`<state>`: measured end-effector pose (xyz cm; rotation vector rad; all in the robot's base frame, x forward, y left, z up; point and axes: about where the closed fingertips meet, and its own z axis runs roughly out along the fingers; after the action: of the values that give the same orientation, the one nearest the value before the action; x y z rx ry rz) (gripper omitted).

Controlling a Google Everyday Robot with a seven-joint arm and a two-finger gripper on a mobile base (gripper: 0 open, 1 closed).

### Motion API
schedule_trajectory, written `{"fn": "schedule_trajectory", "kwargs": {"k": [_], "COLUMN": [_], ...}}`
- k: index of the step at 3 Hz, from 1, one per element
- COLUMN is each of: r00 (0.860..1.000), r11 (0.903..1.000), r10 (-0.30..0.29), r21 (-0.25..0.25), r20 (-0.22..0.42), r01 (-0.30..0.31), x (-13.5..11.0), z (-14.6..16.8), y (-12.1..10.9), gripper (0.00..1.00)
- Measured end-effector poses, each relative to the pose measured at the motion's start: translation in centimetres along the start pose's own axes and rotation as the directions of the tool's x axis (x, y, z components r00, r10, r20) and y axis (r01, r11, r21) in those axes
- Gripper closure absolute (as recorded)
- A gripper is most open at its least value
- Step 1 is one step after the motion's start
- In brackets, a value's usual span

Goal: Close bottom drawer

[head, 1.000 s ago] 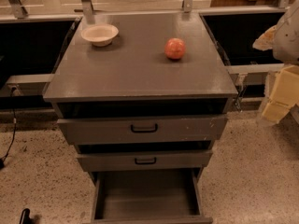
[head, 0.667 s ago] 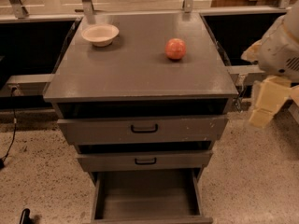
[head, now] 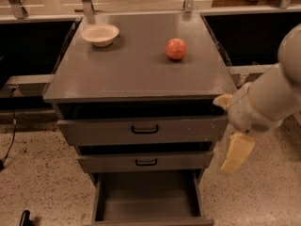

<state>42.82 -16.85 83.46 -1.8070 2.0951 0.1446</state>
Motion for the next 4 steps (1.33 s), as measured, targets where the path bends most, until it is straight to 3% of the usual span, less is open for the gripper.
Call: {"fn": "schedule_trajectory", "kwargs": {"k": [1,2,3,4], "r00": [0.992,0.99,0.992,0.978], "r11": [0.9997,0.9951,0.9983,0.9948], "r10": [-0.016,-0.052,0.026,0.094], "r21": [0.019,0.09,0.048,0.019], "r20": [0.123,0.134,0.124,0.185], "r01": [0.013,0.04,-0.033,-0.1], "x": [0.7,0.3,4.0,8.3], "z": [5.0,4.6,9.3,17.9], "y": [1.3,-0.1,1.4,3.7], "gripper": [0.0,0.0,0.0,0.0]}}
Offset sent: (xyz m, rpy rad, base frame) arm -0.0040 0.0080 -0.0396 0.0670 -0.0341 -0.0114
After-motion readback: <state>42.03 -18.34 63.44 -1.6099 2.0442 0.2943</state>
